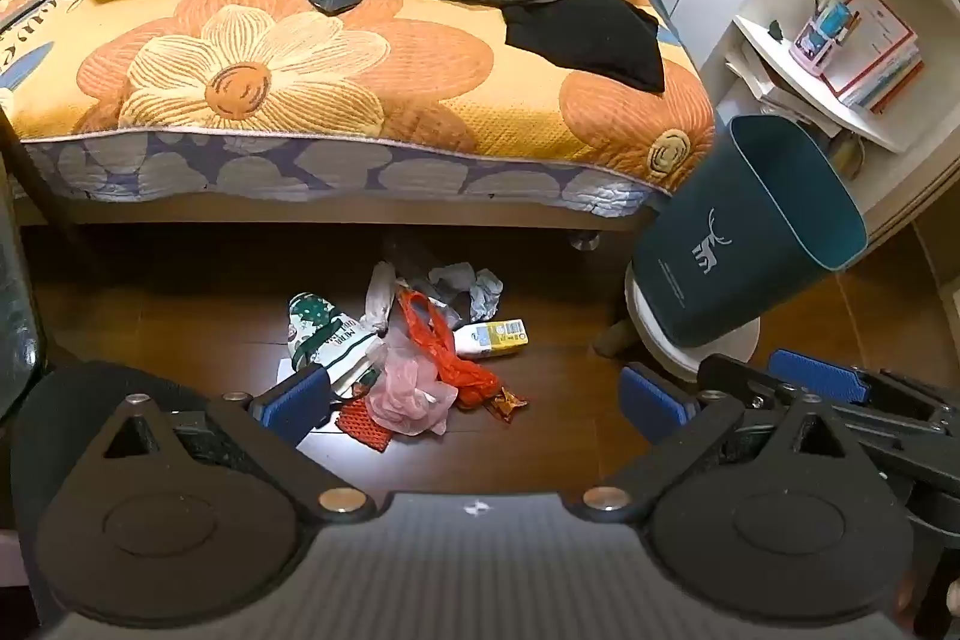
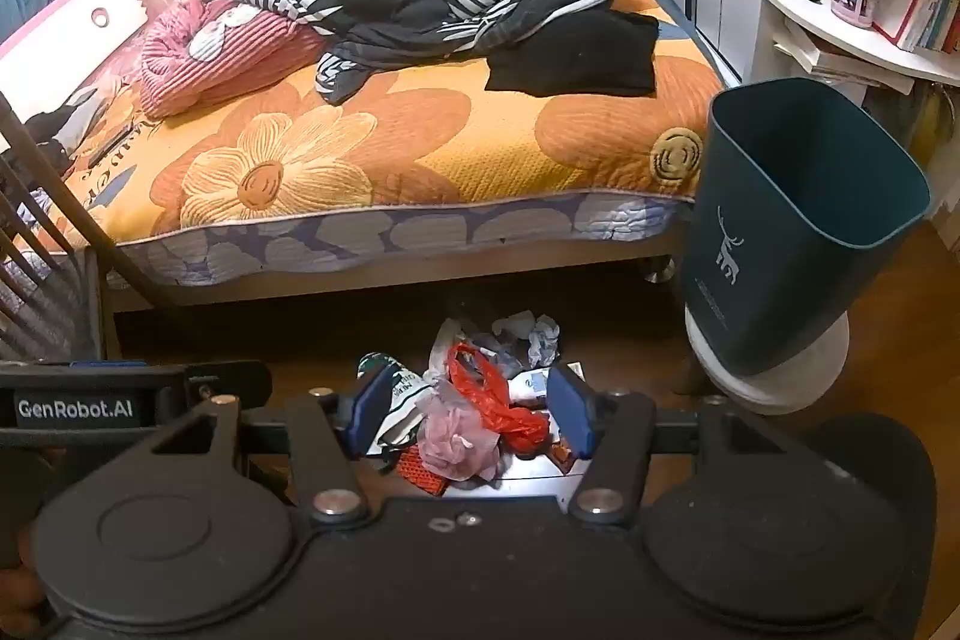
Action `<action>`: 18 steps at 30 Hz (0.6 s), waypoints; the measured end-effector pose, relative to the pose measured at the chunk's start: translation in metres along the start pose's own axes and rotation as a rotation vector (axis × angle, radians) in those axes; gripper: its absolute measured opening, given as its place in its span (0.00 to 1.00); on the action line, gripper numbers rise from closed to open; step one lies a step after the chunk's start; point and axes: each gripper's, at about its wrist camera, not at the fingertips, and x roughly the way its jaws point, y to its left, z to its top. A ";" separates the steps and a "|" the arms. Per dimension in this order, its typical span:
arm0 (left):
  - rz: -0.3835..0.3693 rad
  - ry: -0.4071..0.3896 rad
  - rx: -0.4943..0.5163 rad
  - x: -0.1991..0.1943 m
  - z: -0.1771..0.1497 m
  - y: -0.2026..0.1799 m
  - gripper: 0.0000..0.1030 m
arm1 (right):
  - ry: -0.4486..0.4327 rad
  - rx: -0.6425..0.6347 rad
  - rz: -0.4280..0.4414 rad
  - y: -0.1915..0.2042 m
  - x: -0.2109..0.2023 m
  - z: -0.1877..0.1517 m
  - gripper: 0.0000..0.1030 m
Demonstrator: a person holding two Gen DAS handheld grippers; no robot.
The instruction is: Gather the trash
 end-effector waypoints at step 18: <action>-0.019 -0.060 0.014 -0.007 -0.001 -0.002 1.00 | -0.011 -0.007 -0.008 0.000 -0.006 0.001 0.55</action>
